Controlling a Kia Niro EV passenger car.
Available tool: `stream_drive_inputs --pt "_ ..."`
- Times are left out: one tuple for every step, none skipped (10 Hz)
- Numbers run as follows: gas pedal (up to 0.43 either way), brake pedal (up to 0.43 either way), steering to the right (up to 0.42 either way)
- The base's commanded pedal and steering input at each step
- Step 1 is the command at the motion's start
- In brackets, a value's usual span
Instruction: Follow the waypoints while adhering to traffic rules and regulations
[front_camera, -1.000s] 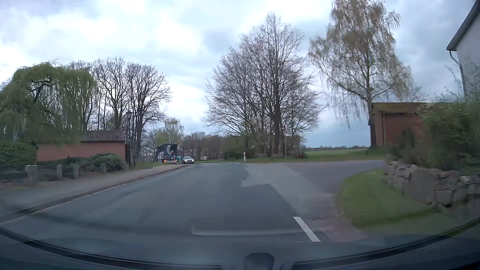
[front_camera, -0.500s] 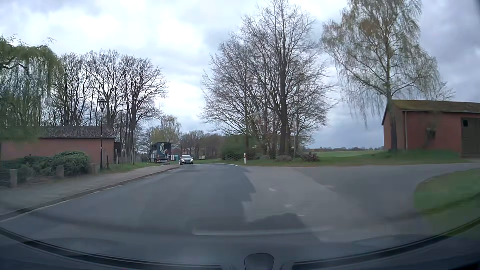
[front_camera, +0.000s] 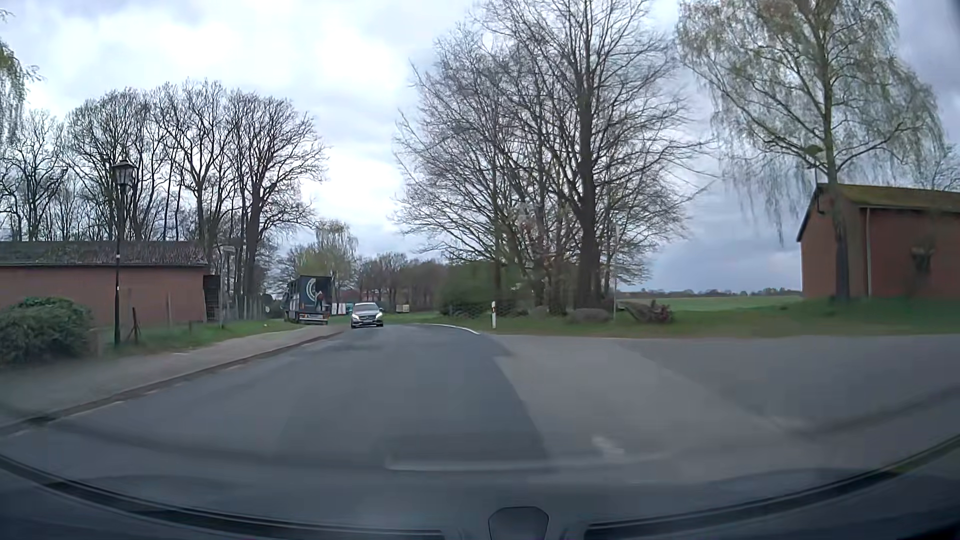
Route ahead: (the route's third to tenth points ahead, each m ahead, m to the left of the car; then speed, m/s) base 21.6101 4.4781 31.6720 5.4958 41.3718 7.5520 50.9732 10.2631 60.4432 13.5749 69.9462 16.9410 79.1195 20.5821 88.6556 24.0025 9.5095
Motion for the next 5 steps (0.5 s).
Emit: stream_drive_inputs --pt "0.028 0.0 -0.013" --pt "0.028 0.0 -0.013" --pt "0.028 0.0 -0.013" --pt "0.028 0.0 -0.013" --pt "0.028 0.0 -0.014"
